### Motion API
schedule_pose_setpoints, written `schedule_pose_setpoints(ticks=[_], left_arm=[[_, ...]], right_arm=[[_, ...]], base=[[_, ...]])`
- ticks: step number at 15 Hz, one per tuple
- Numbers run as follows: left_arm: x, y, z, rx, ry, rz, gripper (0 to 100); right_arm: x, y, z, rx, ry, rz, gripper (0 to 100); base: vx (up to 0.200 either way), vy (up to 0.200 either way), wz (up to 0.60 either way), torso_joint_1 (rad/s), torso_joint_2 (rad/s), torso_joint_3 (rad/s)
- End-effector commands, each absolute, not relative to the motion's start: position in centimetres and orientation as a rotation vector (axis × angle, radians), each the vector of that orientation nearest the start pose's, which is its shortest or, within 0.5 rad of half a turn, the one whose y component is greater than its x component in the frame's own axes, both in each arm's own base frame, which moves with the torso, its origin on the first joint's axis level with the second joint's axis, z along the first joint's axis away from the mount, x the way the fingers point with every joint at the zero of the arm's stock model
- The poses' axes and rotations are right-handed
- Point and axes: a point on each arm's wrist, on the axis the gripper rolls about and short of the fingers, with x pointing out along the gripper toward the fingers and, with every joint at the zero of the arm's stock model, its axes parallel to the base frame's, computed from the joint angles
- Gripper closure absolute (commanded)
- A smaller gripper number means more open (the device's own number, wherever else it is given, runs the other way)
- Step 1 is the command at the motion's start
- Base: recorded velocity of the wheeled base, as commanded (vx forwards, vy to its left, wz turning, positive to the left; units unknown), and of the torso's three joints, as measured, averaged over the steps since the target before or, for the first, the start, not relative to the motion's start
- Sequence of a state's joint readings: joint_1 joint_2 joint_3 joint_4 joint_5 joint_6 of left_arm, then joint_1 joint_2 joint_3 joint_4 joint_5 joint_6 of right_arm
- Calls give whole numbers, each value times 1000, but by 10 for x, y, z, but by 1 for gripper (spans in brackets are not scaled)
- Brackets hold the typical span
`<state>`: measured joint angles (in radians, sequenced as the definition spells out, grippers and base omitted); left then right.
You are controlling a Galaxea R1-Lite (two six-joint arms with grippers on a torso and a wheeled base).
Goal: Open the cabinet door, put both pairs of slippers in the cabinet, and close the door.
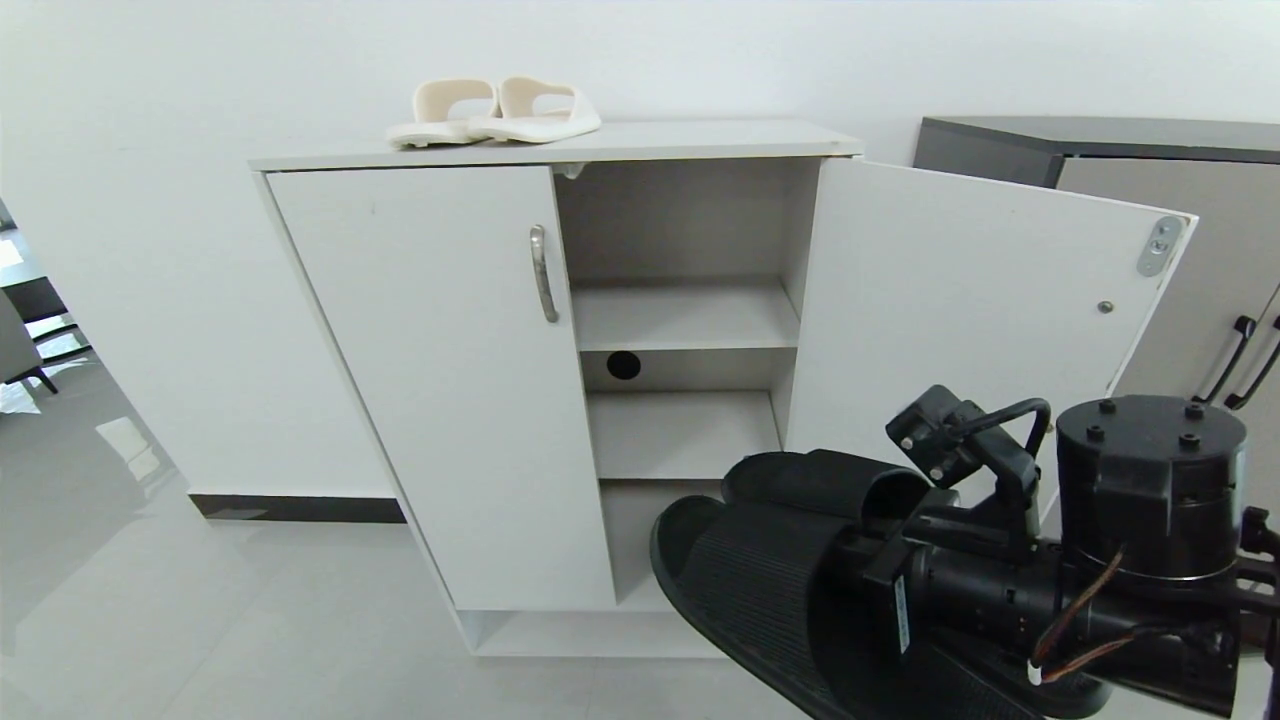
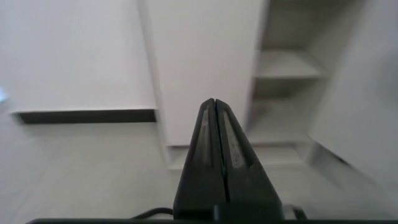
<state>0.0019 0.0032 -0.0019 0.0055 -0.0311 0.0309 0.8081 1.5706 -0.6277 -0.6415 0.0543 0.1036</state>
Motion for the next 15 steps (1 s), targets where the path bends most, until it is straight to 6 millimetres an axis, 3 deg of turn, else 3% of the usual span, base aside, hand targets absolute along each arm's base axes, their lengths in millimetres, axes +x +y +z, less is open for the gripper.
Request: schedule_pose_setpoints(ticks=[1, 6, 8, 11, 12, 15], left_arm=[[-23, -1, 76, 46, 0, -51, 100], [-23, 0, 76, -3, 0, -5, 100], [-23, 0, 76, -5, 0, -6, 100], [-23, 0, 76, -5, 0, -6, 100], [-23, 0, 76, -5, 0, -6, 100], [-23, 0, 76, -5, 0, -6, 100]], right_arm=[[175, 194, 174, -19, 330, 860, 100], [173, 197, 162, 11, 391, 861, 100], [179, 206, 153, 42, 426, 851, 100], [194, 235, 127, 155, 479, 774, 100], [210, 251, 103, 130, 464, 635, 100], [223, 276, 83, 128, 405, 497, 100]], base=[[0, 0, 0, 0, 0, 0], [0, 0, 0, 0, 0, 0], [0, 200, 0, -5, 0, 2], [0, 200, 0, -1, -1, 4], [0, 200, 0, 2, 2, -2], [0, 0, 0, 0, 0, 0]])
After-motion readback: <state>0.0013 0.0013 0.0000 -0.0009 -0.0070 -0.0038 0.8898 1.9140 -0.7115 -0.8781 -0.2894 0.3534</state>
